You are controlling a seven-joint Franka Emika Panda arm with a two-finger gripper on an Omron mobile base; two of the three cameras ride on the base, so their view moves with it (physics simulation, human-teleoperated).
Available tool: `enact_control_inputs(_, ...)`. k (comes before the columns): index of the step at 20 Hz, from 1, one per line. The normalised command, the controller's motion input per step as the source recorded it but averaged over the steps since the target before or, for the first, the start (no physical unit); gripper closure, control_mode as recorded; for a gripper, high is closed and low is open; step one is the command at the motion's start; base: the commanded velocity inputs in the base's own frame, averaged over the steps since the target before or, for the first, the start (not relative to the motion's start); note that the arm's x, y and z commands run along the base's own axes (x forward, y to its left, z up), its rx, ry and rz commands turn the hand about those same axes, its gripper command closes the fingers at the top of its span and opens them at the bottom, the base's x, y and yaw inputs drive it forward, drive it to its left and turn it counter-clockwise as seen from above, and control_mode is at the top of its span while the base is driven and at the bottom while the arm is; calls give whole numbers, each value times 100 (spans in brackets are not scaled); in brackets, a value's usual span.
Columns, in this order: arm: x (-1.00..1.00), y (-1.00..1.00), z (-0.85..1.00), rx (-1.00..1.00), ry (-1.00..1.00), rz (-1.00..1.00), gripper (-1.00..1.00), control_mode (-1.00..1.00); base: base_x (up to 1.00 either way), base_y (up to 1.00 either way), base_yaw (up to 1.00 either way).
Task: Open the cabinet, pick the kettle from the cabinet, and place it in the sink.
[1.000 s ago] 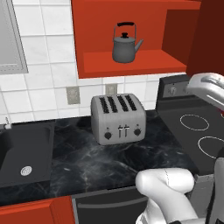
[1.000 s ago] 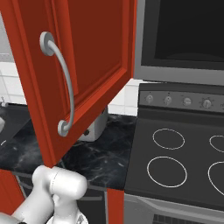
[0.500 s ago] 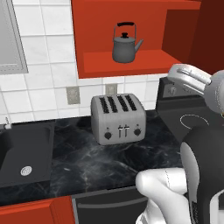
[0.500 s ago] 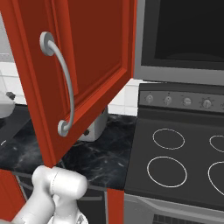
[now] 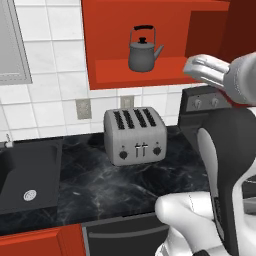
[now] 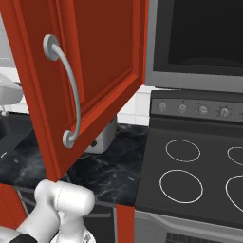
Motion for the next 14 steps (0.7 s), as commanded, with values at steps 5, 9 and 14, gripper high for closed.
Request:
enact_control_inputs(5, 28, 8, 16, -12, 16, 6, -100, -100, 0, 0, 0)
enact_control_inputs(9, 30, 4, -1, -13, 1, 17, -100, -100, 0, 0, 0)
enact_control_inputs(14, 29, 1, -1, -10, -1, 21, -100, -100, 0, 0, 0)
